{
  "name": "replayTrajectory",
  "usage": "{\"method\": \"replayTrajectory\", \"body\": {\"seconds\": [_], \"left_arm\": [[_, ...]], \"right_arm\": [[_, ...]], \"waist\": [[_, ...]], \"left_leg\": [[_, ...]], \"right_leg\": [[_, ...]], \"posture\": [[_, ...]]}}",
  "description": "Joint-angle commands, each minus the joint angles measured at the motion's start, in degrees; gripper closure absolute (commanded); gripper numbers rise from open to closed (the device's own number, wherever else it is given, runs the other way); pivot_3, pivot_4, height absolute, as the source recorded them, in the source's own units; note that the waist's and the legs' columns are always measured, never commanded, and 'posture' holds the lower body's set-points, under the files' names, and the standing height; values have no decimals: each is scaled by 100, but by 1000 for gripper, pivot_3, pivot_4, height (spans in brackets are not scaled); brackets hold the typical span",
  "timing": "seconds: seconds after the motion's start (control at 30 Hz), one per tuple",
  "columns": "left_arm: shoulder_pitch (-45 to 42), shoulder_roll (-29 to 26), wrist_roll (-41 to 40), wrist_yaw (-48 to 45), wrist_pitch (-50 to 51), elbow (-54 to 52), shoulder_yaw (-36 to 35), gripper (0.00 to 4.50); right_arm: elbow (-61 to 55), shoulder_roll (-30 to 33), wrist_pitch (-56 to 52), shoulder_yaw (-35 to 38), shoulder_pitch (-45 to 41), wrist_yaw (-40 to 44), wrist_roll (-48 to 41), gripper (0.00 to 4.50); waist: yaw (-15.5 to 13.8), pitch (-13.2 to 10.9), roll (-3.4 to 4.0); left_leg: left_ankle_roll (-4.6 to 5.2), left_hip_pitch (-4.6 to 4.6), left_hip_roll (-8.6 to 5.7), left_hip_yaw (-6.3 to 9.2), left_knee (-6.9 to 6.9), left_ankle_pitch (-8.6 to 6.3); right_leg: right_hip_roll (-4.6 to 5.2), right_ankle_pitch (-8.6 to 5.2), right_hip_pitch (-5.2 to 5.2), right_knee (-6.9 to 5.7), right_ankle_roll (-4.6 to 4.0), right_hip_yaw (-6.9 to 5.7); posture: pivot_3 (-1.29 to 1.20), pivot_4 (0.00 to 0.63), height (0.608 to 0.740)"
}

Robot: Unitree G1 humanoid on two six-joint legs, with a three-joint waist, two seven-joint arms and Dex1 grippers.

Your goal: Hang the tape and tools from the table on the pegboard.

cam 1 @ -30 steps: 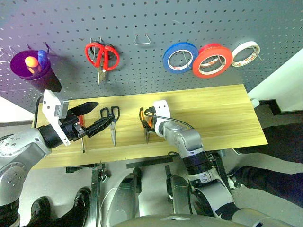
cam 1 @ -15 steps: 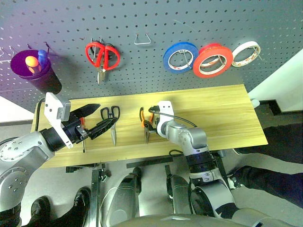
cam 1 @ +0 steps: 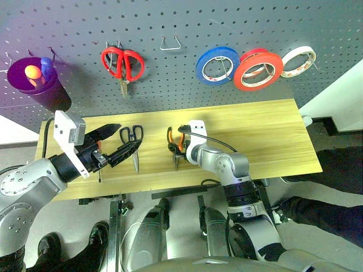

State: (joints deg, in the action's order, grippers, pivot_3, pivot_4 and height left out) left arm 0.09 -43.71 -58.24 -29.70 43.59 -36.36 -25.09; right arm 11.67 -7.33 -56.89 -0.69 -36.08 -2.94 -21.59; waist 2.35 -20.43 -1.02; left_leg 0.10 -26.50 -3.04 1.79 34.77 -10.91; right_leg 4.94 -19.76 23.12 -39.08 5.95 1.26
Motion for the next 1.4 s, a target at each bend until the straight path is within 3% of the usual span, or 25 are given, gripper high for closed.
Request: {"method": "replayTrajectory", "body": {"seconds": [0.03,0.97,1.07,1.23,1.4], "left_arm": [[45,-54,-145,70,8,-195,-129,0],[514,-162,-465,427,-84,-541,-370,0],[531,-174,-478,423,-86,-549,-368,0],[503,-184,-492,437,-84,-541,-346,0],[518,-175,-527,452,-78,-562,-343,0]], "right_arm": [[74,-734,146,-208,-354,0,-26,32],[630,-452,559,-717,-504,-67,442,32],[650,-393,550,-775,-494,-95,555,587],[679,-383,578,-744,-506,-135,734,2280],[701,-334,641,-878,-504,-132,927,3657]], "waist": [[4,-23,0],[-173,-108,-9],[-175,-109,-11],[-174,-112,-16],[-172,-113,-18]], "left_leg": [[0,0,0,0,0,0],[-2,-3,0,-2,-12,0],[-3,-3,0,-2,-18,0],[-8,-3,0,-3,-37,4],[-18,0,0,-4,-53,10]], "right_leg": [[0,0,0,0,0,0],[1,0,12,6,0,0],[1,0,14,7,0,0],[2,0,20,13,0,0],[1,0,25,13,-1,-2]], "posture": [[149,422,740],[197,432,740],[195,433,740],[194,426,740],[197,425,740]]}}
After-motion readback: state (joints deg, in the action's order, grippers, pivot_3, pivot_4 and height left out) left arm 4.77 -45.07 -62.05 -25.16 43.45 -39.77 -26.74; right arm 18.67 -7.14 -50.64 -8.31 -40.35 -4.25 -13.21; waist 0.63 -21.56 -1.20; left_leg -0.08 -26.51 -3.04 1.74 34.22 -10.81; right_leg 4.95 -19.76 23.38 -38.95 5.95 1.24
